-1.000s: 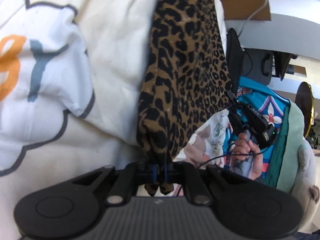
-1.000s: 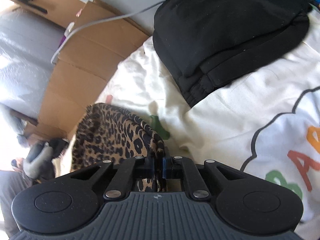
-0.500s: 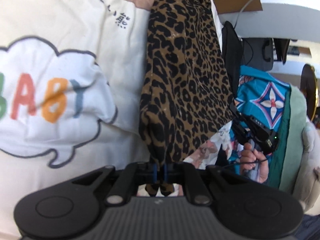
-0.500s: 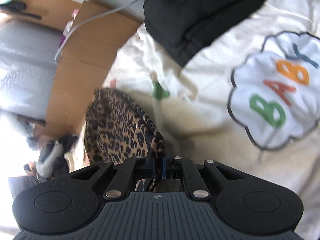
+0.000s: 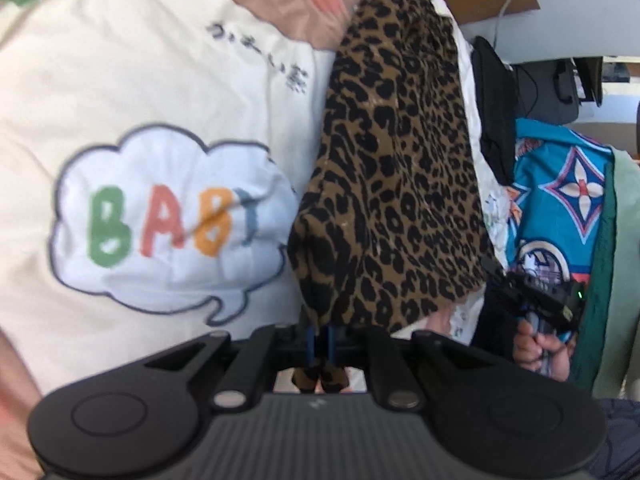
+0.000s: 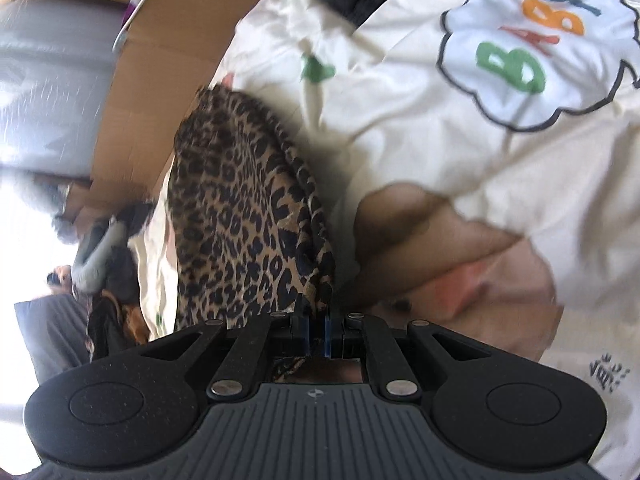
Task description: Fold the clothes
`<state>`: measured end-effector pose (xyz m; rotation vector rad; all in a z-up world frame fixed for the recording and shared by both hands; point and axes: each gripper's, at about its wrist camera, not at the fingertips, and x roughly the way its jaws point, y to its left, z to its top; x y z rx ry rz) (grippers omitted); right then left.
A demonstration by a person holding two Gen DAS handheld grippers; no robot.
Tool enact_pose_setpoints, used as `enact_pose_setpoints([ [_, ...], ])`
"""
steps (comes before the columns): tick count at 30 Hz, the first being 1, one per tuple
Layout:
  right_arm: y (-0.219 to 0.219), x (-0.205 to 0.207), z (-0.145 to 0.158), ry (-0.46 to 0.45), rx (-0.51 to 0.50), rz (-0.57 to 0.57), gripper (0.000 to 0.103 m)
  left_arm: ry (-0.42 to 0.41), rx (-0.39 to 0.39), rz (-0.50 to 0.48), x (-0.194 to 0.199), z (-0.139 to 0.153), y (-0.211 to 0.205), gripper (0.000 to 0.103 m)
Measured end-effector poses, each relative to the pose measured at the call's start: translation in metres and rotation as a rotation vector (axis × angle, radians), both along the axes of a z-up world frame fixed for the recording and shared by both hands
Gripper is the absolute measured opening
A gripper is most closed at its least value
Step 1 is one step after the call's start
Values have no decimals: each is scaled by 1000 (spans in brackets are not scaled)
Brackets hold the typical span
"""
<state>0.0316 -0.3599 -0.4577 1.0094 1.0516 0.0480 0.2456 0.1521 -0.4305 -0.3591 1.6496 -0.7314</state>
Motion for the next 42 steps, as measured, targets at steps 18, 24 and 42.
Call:
enact_pose_setpoints([
  [18,-26,48,-49,18,202,220,46,48,-2,106,-10,-51,-4,24],
  [24,-28,60,-53,32,214,302,42,62,-58,134,-12,-60,-2,42],
  [42,-5,53,-8,-33,109,338,5,4,-120,153,-22,-30,23,6],
])
